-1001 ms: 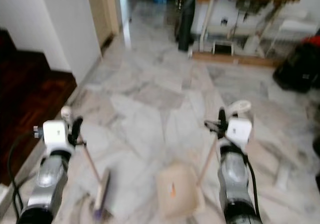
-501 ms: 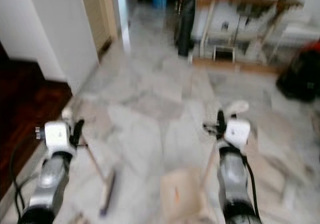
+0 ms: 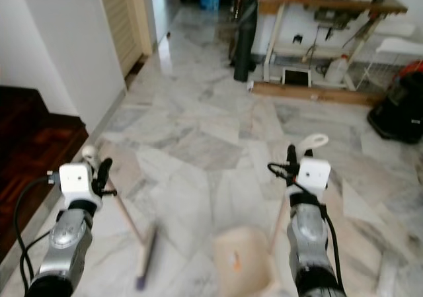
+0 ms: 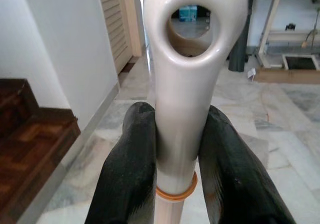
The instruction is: Sweep floor
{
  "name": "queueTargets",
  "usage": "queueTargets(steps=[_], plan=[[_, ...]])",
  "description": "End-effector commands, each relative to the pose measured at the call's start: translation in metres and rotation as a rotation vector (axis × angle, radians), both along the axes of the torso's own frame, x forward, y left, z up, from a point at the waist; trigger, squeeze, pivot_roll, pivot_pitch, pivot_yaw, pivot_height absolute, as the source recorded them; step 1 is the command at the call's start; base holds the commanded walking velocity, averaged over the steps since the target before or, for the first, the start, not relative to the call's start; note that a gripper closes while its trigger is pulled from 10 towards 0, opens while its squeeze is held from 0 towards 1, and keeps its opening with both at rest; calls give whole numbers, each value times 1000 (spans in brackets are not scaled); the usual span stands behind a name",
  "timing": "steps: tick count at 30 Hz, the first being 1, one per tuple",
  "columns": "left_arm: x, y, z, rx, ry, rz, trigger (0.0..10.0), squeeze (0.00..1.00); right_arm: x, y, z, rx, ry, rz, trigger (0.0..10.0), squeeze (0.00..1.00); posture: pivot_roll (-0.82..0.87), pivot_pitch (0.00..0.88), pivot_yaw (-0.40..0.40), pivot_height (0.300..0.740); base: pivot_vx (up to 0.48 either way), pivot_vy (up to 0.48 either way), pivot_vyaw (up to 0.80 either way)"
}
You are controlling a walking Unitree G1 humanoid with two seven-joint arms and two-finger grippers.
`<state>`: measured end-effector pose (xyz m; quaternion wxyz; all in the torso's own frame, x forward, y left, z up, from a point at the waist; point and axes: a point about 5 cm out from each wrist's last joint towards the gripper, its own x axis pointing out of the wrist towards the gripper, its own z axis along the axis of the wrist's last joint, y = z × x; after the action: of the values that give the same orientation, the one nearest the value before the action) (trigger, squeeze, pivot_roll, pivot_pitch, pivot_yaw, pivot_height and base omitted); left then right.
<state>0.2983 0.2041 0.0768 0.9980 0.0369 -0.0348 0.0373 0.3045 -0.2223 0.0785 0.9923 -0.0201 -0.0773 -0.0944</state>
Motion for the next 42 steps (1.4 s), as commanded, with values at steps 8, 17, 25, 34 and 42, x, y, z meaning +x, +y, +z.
queueTargets(steps=[8, 17, 25, 34, 42], plan=[[5, -5, 12, 9, -57, -29, 10000, 0, 0, -7, 8, -15, -36, -14, 10000, 0, -30, 0, 7, 740, 393, 0, 0], [4, -4, 12, 16, -56, -33, 10000, 0, -2, -8, 7, -13, -37, -14, 10000, 0, -33, 0, 13, 740, 391, 0, 0], [6, -5, 13, 15, -58, -43, 10000, 0, -3, -6, 6, -12, -36, -15, 10000, 0, -28, 0, 14, 740, 390, 0, 0], [6, -5, 13, 18, -58, -46, 10000, 0, -2, -5, 6, -7, -36, -15, 10000, 0, -28, 0, 16, 740, 393, 0, 0], [8, -6, 14, 13, -57, -43, 10000, 0, -1, -7, 8, -11, -38, -22, 10000, 0, -32, 0, 13, 740, 392, 0, 0]])
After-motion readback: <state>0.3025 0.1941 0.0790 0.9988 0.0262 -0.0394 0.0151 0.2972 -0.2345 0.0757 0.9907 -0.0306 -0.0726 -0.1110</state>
